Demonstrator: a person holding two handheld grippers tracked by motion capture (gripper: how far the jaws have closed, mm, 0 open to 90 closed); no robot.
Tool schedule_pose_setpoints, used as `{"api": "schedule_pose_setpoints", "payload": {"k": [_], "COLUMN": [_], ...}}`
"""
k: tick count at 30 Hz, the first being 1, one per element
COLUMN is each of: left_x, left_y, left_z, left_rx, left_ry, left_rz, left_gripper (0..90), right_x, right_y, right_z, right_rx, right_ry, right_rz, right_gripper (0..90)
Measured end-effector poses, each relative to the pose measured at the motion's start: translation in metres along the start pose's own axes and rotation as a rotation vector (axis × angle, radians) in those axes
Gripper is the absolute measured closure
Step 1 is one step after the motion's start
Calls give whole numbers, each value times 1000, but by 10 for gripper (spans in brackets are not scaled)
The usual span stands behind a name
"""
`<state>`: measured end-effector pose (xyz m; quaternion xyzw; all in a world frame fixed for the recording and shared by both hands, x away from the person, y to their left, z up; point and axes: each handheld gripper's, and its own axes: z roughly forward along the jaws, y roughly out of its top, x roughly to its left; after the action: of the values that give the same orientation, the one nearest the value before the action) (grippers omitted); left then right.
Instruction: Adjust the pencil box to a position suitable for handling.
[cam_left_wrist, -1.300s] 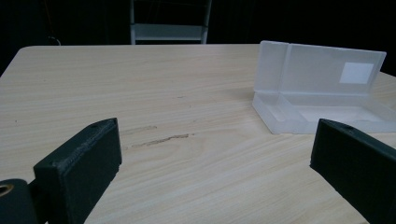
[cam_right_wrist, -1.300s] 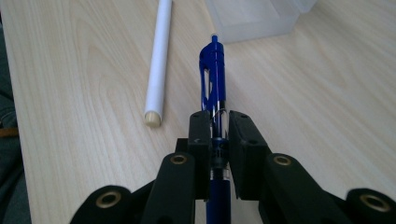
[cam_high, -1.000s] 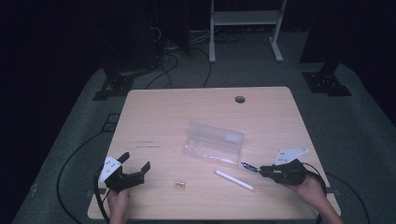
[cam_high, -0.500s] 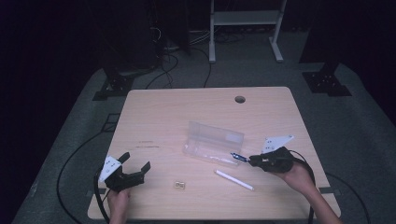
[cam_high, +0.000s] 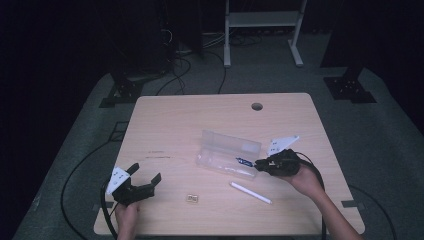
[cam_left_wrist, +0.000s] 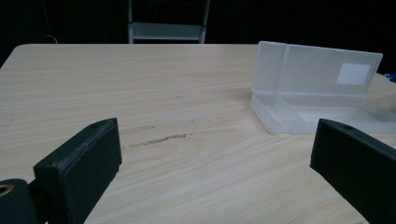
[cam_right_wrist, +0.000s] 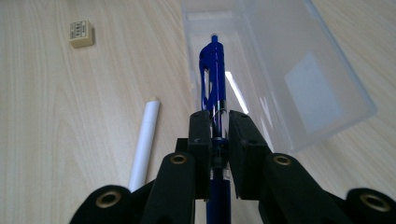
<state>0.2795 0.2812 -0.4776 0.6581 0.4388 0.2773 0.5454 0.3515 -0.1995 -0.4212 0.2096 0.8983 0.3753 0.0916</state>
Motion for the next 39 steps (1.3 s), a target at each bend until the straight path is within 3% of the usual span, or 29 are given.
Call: {"api": "schedule_pose_setpoints", "payload": {"k": [9, 19, 39], "left_x": [0, 0, 0], "left_y": [0, 1, 1], "left_z": [0, -1, -1], "left_rx": [-4, -4, -8], "left_ry": [-2, -2, 1], "left_rz": [3, 6, 10], "left_gripper": [11, 11, 11], "right_x": [-5, -7, -13], "right_y": [20, 29, 36], "right_z": [11, 27, 62], "right_rx": [4, 11, 29], "right_ry": [0, 3, 12], "right_rz": [-11, -10, 28], "right_gripper": [791, 791, 791]}}
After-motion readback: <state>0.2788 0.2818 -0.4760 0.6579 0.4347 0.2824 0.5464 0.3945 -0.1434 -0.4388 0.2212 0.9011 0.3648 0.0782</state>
